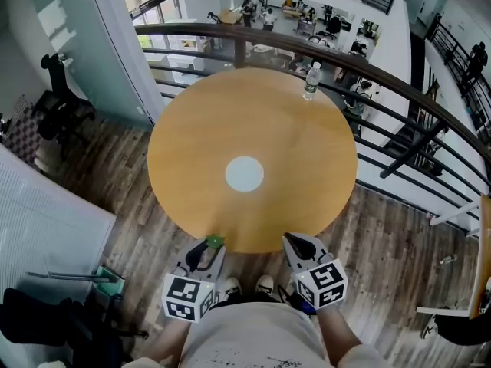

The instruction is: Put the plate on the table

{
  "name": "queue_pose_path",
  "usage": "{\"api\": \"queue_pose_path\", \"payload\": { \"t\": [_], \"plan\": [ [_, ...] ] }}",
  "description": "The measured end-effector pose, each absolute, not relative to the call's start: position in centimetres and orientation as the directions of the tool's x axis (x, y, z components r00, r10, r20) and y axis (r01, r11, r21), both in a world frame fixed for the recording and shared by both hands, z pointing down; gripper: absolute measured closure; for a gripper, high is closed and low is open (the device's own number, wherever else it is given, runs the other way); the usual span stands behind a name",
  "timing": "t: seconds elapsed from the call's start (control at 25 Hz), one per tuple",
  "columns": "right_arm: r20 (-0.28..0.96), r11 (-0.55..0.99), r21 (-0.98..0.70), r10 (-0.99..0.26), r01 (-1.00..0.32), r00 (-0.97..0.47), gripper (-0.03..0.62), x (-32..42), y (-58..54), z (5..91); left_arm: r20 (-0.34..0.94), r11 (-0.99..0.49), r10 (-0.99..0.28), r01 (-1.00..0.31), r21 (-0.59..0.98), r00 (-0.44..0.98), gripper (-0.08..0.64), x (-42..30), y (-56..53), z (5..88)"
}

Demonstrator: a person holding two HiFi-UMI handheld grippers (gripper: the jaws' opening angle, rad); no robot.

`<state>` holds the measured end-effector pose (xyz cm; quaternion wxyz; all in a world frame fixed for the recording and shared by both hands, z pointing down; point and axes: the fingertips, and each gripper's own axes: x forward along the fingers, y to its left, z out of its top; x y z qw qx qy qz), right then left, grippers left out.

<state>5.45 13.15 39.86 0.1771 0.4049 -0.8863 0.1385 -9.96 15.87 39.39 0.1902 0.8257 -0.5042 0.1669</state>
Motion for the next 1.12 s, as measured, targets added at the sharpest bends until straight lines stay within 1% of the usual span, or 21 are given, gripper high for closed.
{"api": "queue_pose_path", "payload": {
  "t": [0.2,0.4,0.64,1.12],
  "plan": [
    [0.427,0.629,-0.105,-0.671,-0.77,-0.606,0.568,5.5,13.3,39.8,0.472,-0.424,-0.773,-0.898,0.114,0.425,0.411,-10.0,16.1,39.1],
    [0.418,0.606,-0.116,-0.689,-0.787,-0.592,0.568,6.5,13.4,40.0,0.476,-0.415,-0.767,-0.898,0.144,0.431,0.411,-9.4,16.6,39.6],
    [0.41,0.6,-0.128,-0.693,-0.79,-0.593,0.568,7.5,13.9,39.9,0.479,-0.403,-0.773,-0.905,0.135,0.416,0.411,-8.9,17.1,39.4],
    [0.399,0.647,-0.146,-0.654,-0.749,-0.643,0.568,9.6,14.9,40.4,0.472,-0.332,-0.808,-0.934,0.13,0.353,0.411,-7.5,18.6,39.1]
  ]
}}
